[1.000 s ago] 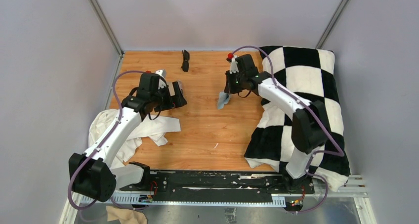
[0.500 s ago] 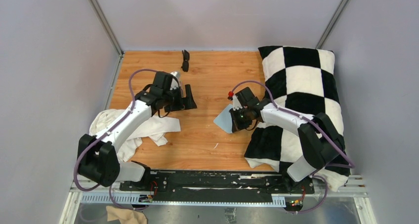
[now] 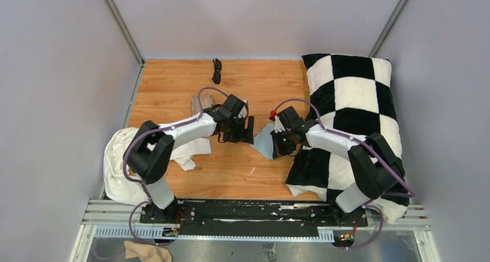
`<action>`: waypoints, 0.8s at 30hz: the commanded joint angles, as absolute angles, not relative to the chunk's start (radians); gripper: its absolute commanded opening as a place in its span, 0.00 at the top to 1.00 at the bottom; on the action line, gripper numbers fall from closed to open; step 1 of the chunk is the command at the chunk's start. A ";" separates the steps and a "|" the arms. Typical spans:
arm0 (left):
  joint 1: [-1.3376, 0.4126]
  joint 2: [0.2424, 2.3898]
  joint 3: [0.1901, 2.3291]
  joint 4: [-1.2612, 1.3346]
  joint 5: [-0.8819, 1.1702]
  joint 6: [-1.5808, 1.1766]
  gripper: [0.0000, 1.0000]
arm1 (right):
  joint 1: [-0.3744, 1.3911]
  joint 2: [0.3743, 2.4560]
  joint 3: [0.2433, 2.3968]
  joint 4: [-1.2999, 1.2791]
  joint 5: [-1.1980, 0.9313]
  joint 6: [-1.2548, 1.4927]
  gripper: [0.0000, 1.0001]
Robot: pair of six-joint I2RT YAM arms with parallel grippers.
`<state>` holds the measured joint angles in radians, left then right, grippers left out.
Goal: Organize the sunglasses
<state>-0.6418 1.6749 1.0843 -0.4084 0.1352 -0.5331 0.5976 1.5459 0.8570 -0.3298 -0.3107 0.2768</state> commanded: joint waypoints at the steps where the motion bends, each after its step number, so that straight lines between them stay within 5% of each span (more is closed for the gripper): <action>1: -0.689 1.764 1.133 -0.335 0.073 -0.578 0.26 | 0.605 1.534 0.832 -0.322 -0.301 0.299 1.00; 24: -0.782 1.935 1.219 -0.381 0.022 -0.601 0.66 | 0.604 1.516 0.813 -0.321 -0.287 0.306 1.00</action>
<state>-0.7639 1.9068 1.2285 -0.3641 0.0422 -0.5900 0.5976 1.5322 0.8249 -0.3107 -0.3054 0.2955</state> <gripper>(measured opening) 0.392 0.009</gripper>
